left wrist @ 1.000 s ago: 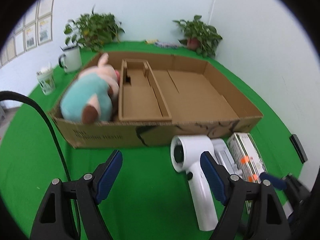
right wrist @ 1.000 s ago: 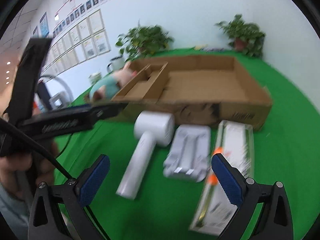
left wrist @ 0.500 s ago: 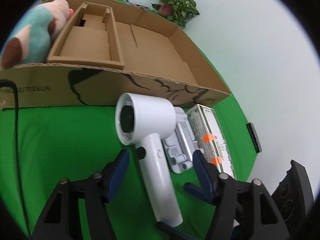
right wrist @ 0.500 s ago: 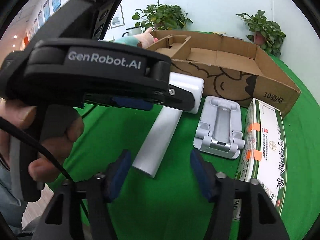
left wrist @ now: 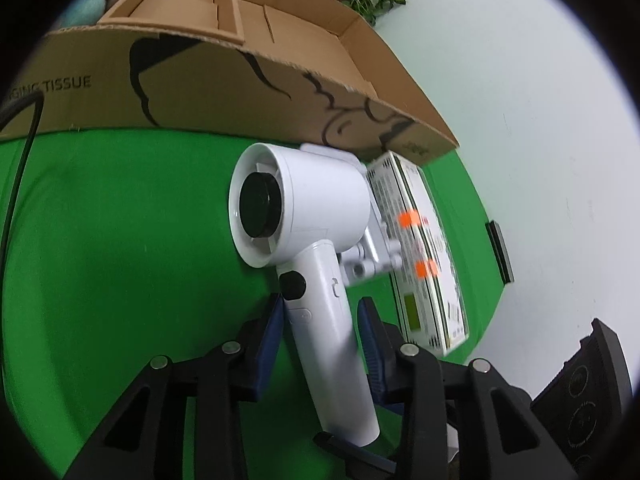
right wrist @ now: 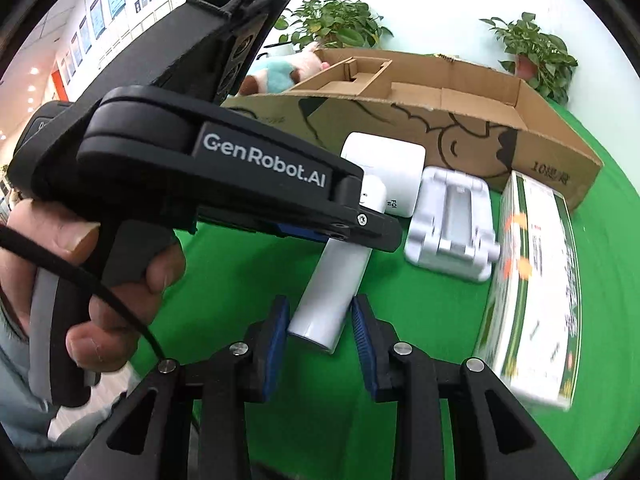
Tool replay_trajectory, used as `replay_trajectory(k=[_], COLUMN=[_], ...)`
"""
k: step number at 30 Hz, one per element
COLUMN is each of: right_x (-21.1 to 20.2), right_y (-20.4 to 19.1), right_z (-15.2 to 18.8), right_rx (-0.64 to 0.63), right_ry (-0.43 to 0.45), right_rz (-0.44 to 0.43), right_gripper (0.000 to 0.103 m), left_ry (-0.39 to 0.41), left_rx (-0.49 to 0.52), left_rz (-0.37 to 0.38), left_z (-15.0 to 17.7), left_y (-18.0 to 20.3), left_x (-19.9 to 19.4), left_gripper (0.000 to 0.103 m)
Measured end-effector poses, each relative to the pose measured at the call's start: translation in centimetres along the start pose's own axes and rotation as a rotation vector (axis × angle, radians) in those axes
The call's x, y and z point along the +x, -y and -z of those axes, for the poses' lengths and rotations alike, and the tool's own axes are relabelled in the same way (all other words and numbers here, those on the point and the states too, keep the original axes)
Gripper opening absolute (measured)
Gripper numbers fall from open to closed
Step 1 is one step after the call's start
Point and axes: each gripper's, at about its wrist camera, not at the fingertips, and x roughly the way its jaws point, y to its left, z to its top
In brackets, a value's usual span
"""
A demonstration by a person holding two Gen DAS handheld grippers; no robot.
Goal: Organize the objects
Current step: 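Close the left gripper on the hair dryer handle and lift it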
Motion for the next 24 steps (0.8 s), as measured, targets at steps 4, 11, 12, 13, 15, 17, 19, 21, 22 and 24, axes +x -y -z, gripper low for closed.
replay_trajectory(k=[4, 11, 12, 13, 15, 17, 19, 21, 22, 24], right_x=[-2.0, -0.5, -0.6, -0.6, -0.7, -0.8, -1.0, -1.2, -1.4, -1.5], right_y=[1.2, 1.0, 0.9, 0.9, 0.8, 0.8, 0.5, 0.4, 0.3, 0.2], right_z=[0.5, -0.8, -0.7, -0.7, -0.6, -0.6, -0.3, -0.1, 0.1, -0.3], right_rx=[0.034, 0.034, 0.033, 0.031, 0.032, 0.033, 0.04, 0.043, 0.042, 0.041], right_ry=[0.008, 0.006, 0.012, 0.015, 0.017, 0.02, 0.024, 0.03, 0.037, 0.055], right_rz=[-0.003, 0.054, 0.058, 0.06, 0.061, 0.066, 0.065, 0.062, 0.063, 0.061], right_gripper=[0.032, 0.032, 0.032, 0.032, 0.031, 0.031, 0.031, 0.03, 0.03, 0.03], left_ry=[0.001, 0.013, 0.015, 0.02, 0.024, 0.026, 0.028, 0.035, 0.042, 0.056], left_rx=[-0.012, -0.033, -0.023, -0.02, -0.026, -0.028, -0.029, -0.023, -0.021, -0.016], left_rz=[-0.002, 0.001, -0.011, -0.011, -0.009, -0.016, -0.026, -0.034, -0.036, -0.04], left_z=[0.5, -0.3, -0.2, -0.1, 0.2, 0.2, 0.1, 0.2, 0.2, -0.1], left_y=[0.3, 0.1, 0.3, 0.3, 0.4, 0.5, 0.8, 1.2, 1.4, 1.8], left_x=[0.0, 0.5, 0.5, 0.4, 0.3, 0.4, 0.4, 0.1, 0.0, 0.0], left_gripper=[0.035, 0.034, 0.034, 0.034, 0.034, 0.033, 0.033, 0.033, 0.032, 0.032])
